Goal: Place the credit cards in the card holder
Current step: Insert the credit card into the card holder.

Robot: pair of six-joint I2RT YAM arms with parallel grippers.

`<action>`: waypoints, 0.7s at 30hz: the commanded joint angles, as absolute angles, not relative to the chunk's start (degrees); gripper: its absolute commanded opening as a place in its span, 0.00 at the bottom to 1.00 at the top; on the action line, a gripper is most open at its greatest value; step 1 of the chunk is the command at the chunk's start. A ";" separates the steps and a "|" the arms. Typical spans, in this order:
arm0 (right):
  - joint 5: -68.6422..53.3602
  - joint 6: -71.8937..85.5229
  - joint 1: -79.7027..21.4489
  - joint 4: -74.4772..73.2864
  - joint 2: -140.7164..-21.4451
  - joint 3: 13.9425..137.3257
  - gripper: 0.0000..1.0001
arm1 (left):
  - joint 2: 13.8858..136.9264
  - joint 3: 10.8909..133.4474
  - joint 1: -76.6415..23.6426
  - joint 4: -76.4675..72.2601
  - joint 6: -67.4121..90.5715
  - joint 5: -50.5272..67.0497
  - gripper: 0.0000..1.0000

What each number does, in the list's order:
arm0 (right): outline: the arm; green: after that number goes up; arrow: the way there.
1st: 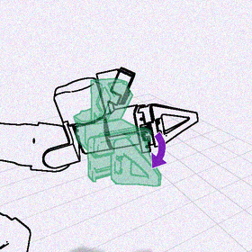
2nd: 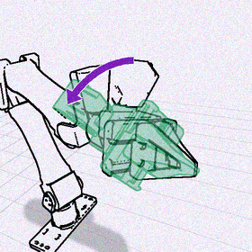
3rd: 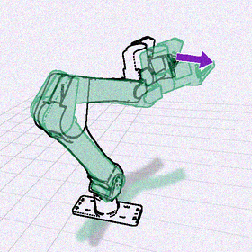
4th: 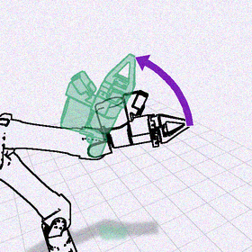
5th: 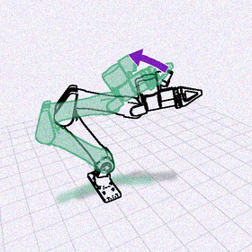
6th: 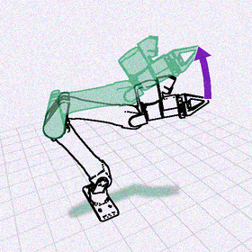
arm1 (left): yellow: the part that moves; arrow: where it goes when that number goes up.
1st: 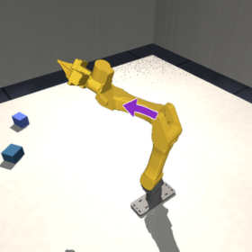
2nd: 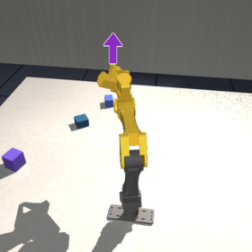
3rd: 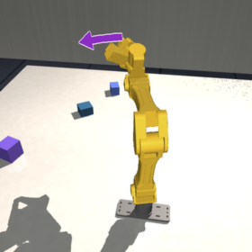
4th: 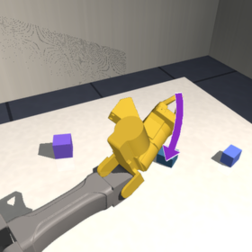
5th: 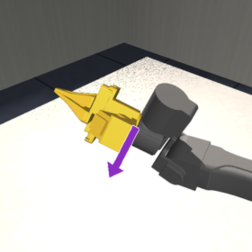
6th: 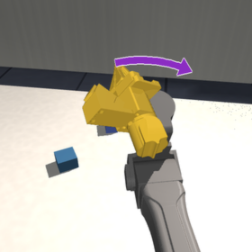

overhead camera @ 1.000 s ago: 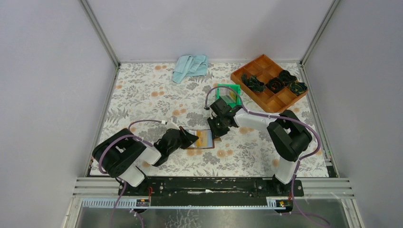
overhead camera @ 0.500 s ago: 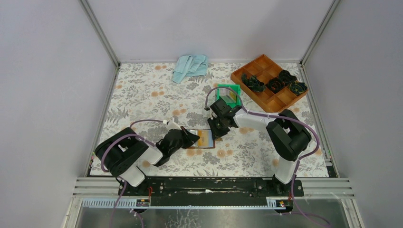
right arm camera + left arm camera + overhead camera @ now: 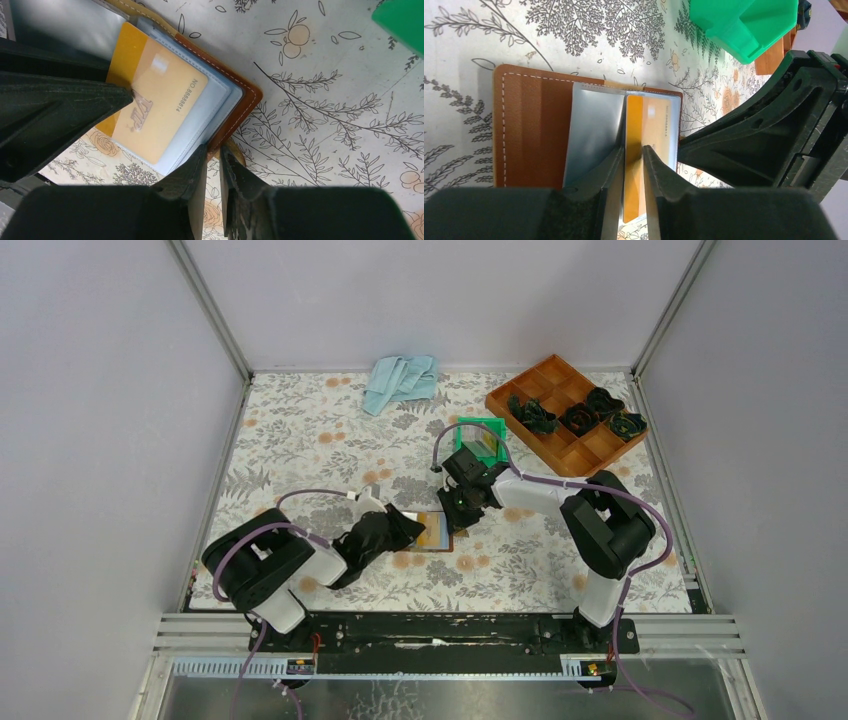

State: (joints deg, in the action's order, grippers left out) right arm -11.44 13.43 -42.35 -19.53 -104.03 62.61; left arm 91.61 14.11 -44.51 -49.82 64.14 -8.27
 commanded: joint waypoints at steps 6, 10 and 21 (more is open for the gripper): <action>-12.22 14.05 -43.20 -17.70 -106.01 63.16 0.22 | 92.20 17.69 -47.39 -36.27 60.91 -6.37 0.29; -12.13 13.89 -43.21 -18.01 -106.06 63.36 0.22 | 91.87 18.69 -48.23 -34.02 60.56 -7.25 0.29; -12.04 13.50 -43.22 -18.41 -106.52 63.84 0.22 | 91.59 23.83 -51.10 -26.11 56.96 -9.23 0.29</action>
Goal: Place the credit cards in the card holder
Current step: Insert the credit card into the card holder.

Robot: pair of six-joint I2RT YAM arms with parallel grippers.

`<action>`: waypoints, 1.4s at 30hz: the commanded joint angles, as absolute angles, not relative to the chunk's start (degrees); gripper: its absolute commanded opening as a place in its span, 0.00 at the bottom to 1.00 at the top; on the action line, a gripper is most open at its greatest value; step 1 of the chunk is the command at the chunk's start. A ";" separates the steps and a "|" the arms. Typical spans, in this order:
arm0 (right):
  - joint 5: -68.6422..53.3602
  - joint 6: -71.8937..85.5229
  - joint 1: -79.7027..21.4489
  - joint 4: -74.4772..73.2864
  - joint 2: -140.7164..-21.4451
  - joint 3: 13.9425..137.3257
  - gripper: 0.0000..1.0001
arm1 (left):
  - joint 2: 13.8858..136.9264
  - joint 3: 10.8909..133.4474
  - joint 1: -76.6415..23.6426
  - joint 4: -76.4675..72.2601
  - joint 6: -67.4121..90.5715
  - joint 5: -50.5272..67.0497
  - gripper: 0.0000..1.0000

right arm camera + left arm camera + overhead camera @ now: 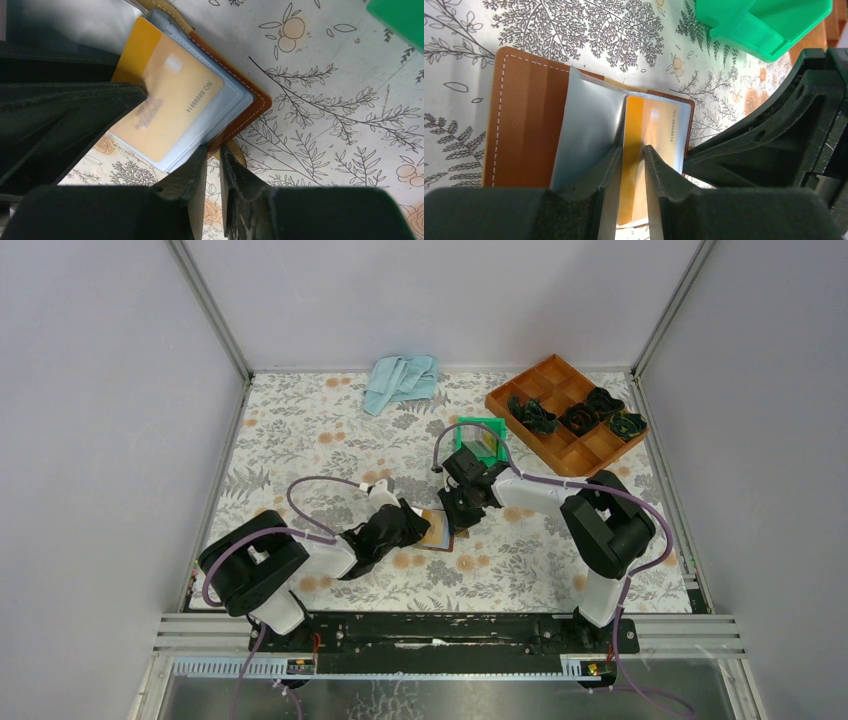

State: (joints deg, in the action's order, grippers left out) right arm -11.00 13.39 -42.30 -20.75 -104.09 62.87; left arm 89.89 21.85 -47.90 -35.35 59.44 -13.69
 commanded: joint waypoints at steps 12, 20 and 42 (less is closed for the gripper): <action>-11.95 13.03 -43.22 -18.93 -106.61 64.51 0.22 | 90.33 27.04 -53.07 -22.10 53.39 -10.45 0.29; -12.11 12.89 -43.21 -19.07 -106.78 64.79 0.22 | 89.27 27.33 -53.48 -22.45 52.12 -9.16 0.38; -12.04 12.91 -43.20 -19.08 -106.26 64.79 0.22 | 91.40 29.45 -55.25 -22.44 51.02 -7.52 0.37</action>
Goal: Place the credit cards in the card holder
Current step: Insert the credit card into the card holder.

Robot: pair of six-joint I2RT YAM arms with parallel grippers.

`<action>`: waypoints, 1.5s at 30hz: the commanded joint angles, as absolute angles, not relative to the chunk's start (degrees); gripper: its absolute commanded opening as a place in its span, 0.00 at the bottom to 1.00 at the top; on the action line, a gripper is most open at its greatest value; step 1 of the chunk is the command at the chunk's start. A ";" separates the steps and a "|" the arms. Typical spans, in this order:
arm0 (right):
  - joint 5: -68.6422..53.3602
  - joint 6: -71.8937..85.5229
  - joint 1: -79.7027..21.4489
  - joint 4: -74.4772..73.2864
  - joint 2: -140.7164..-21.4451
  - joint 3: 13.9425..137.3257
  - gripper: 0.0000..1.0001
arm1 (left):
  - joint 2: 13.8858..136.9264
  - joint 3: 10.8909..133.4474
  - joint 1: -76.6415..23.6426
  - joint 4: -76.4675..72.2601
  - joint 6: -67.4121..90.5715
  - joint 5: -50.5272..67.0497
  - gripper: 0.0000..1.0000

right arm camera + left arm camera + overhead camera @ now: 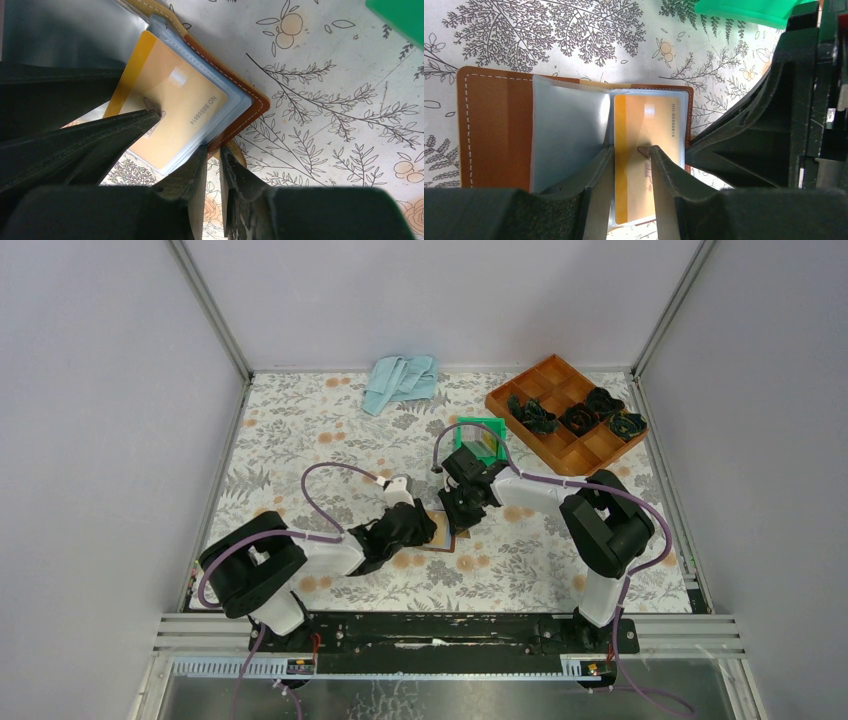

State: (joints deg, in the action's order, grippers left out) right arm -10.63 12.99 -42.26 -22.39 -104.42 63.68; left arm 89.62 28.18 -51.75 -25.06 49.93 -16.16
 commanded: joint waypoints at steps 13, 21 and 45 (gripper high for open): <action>-11.99 13.15 -43.75 -19.25 -106.14 65.17 0.22 | 91.48 32.14 -57.01 -20.00 51.00 -8.55 0.31; -12.04 13.18 -44.26 -19.25 -106.52 65.74 0.22 | 93.09 33.57 -57.86 -19.52 49.97 -7.81 0.33; -11.32 12.71 -44.32 -19.78 -106.04 65.83 0.22 | 91.20 33.15 -58.60 -19.04 48.11 -8.75 0.19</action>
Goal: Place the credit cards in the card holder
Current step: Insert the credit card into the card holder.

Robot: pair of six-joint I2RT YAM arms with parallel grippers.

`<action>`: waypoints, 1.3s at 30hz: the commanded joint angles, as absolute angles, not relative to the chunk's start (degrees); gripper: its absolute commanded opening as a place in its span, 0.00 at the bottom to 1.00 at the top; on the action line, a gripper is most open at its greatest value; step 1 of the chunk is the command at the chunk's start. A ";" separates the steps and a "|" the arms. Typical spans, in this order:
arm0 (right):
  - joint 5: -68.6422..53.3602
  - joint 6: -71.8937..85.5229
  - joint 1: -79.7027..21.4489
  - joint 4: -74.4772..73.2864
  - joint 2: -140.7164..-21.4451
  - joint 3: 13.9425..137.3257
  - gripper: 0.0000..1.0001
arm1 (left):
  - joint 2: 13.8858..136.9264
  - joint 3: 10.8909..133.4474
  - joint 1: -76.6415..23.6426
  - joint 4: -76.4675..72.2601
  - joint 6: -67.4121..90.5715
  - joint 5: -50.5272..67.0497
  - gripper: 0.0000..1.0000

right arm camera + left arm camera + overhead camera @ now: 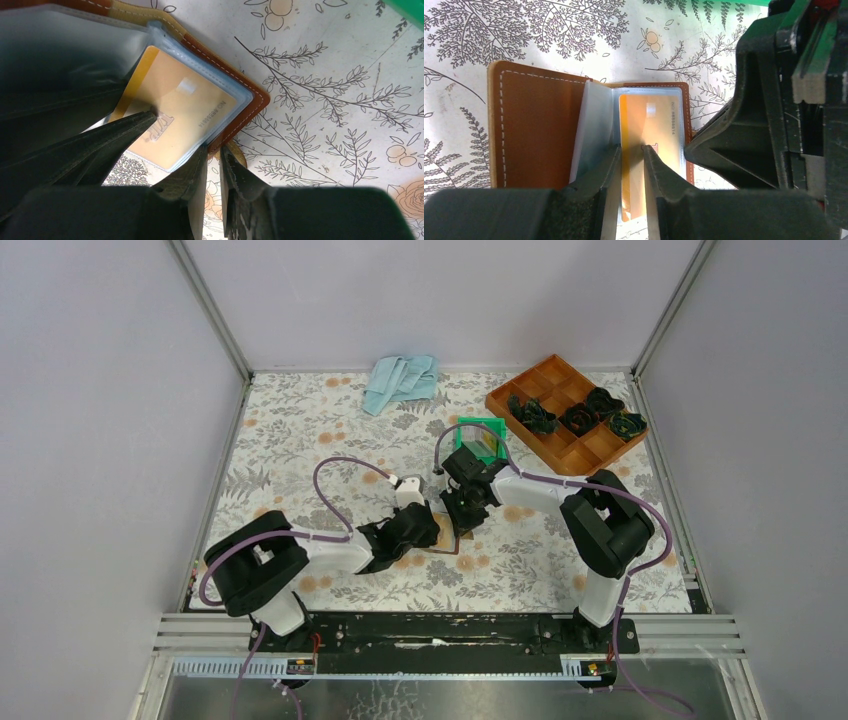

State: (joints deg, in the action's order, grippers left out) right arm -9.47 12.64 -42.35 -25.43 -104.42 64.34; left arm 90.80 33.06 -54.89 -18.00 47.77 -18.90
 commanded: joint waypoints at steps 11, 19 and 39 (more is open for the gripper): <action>-10.68 12.39 -44.38 -20.25 -105.51 65.78 0.22 | 91.28 33.08 -58.46 -18.06 47.81 -8.70 0.23; -10.11 12.27 -44.31 -20.82 -105.77 66.02 0.25 | 89.52 33.74 -58.48 -13.20 48.22 -12.87 0.43; -6.65 11.62 -44.29 -22.94 -102.35 68.16 0.28 | 84.58 31.46 -58.39 -8.79 48.98 -17.82 0.52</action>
